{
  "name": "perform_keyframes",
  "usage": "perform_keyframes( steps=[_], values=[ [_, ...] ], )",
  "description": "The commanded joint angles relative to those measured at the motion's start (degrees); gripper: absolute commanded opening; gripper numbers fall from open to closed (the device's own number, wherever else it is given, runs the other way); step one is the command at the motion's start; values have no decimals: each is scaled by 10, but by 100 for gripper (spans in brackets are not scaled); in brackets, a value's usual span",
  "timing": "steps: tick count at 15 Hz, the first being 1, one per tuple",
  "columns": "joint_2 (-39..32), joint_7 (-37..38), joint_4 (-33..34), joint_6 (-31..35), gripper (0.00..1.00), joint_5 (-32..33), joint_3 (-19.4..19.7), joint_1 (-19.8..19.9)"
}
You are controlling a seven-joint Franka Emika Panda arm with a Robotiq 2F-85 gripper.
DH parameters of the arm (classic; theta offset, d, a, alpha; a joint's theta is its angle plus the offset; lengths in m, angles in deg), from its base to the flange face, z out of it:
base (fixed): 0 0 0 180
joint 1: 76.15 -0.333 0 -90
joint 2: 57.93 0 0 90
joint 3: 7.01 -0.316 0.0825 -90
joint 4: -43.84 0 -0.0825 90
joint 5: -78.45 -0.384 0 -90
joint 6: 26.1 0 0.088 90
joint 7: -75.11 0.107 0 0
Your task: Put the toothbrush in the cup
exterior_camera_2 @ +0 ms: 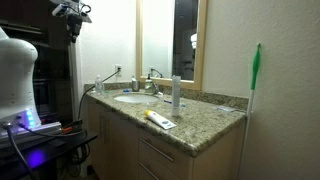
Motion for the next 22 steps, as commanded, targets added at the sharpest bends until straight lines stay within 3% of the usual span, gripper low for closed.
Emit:
perform_keyframes(
  steps=[1,5,8,9,10,12,13,14,16,19,22],
  values=[
    [-1,-3,1,-1,100,-2,-3,5],
    [-21,-13,11,113,100,46,79,68],
    [-50,-33,42,154,100,29,164,110],
    [-38,-26,49,135,100,-4,171,110],
    [-29,-28,21,149,100,23,148,112],
    [-31,-35,36,147,100,2,171,121],
    [-25,-37,21,160,100,25,158,123],
    [-46,-7,3,230,100,55,144,136],
    [-106,21,16,327,100,70,161,147],
    [-198,98,15,478,100,75,156,167],
    [-305,189,53,530,100,70,151,181]
  ],
)
